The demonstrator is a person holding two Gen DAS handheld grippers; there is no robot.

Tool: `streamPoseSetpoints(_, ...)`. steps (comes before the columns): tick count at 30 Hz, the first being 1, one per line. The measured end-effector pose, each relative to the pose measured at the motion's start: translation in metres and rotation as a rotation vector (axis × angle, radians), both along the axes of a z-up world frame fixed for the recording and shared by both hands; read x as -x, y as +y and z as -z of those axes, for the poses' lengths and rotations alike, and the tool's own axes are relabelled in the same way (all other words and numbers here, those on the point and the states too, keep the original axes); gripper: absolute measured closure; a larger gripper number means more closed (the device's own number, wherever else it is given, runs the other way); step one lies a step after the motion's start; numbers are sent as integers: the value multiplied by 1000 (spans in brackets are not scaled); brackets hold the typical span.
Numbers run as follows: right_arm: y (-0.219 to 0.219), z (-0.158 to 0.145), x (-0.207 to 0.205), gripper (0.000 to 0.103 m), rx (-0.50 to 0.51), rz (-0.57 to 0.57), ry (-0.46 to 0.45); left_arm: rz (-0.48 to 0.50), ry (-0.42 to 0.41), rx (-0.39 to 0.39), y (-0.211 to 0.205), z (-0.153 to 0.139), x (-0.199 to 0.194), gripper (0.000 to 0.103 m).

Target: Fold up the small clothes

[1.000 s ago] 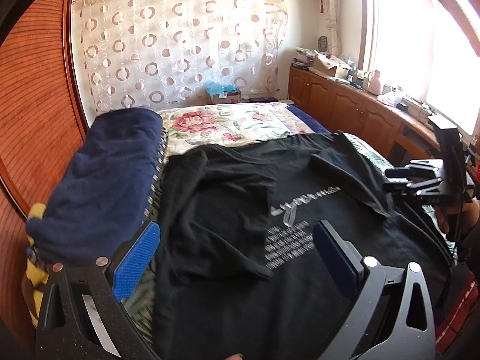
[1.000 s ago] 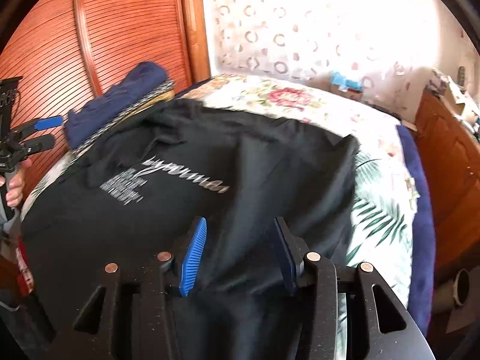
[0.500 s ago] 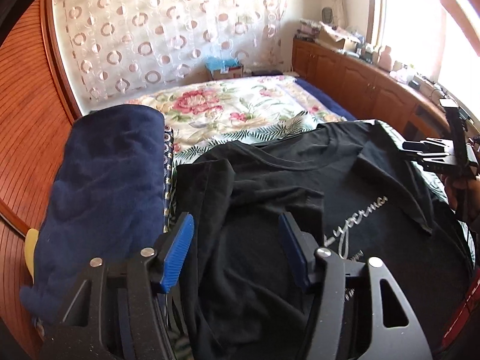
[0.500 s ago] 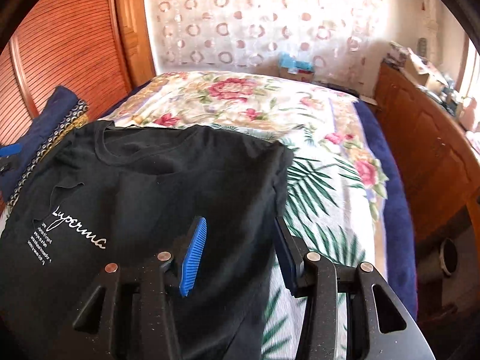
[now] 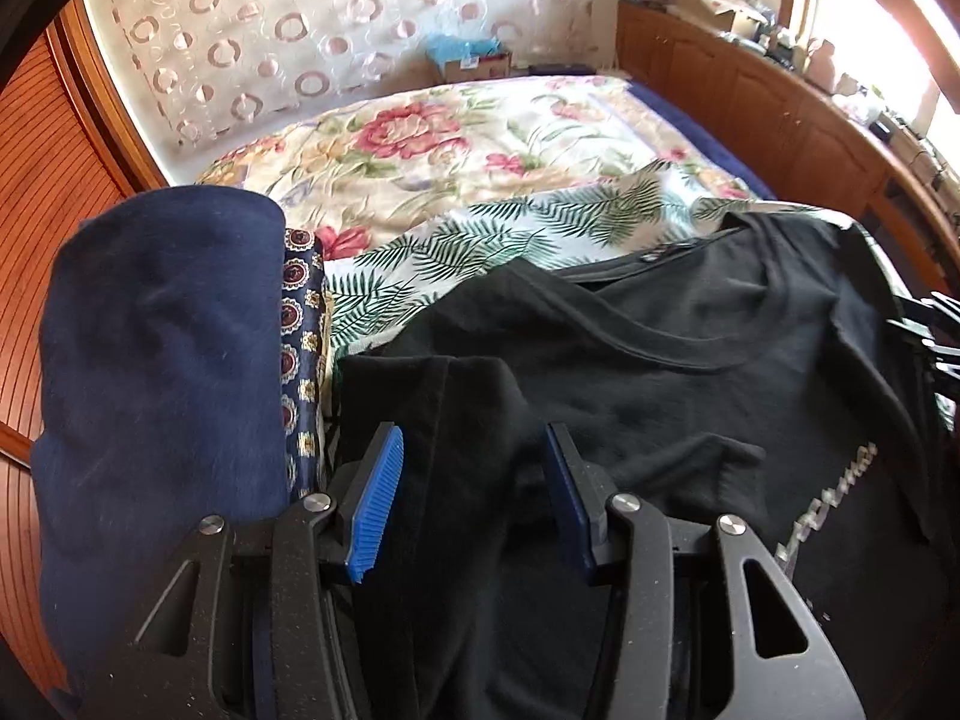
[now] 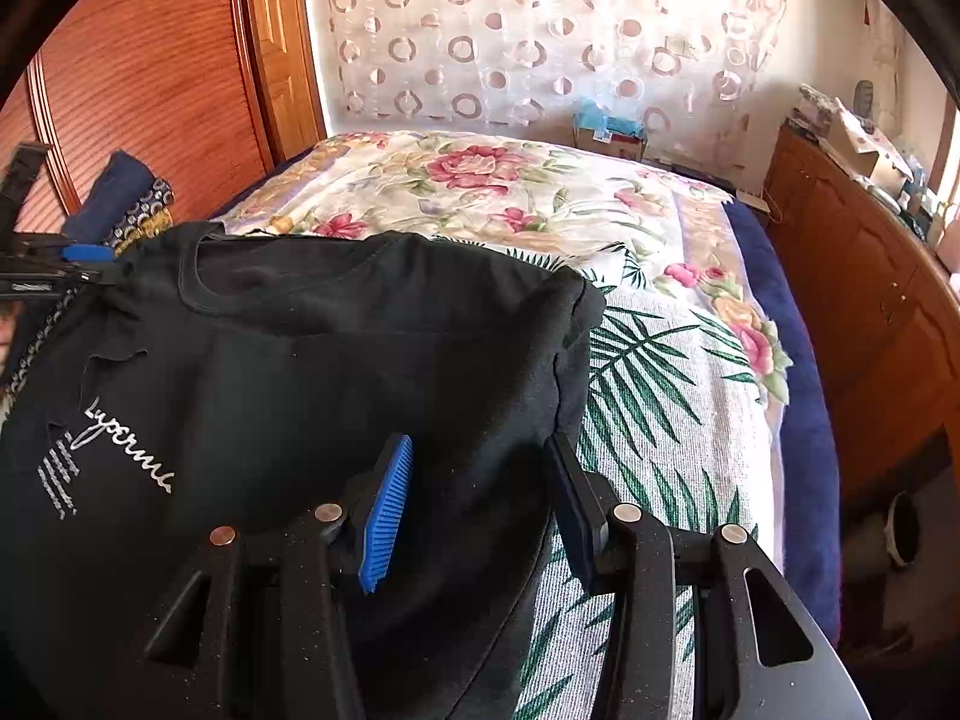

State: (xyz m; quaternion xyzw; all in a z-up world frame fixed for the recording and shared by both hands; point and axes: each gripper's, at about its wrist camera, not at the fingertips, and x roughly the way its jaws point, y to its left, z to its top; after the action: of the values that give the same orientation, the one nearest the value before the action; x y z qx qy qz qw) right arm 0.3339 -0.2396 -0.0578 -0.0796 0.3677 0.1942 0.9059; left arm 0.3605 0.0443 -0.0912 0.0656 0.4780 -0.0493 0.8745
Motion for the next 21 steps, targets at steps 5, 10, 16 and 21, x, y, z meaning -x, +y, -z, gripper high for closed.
streamPoseSetpoints(5,-14,5,-9,56,-82,2,23,-9,-7,-84,-2,5,-8,88)
streamPoseSetpoints(10,-20,10,-14,56,-83,41,37,20,-105,-116,4,-17,7,99)
streamPoseSetpoints(16,-6,10,-15,56,-4,44,18,-41,-279,-37,37,-79,38,99)
streamPoseSetpoints(21,-1,9,-25,49,16,53,22,-41,-335,38,55,-102,62,99)
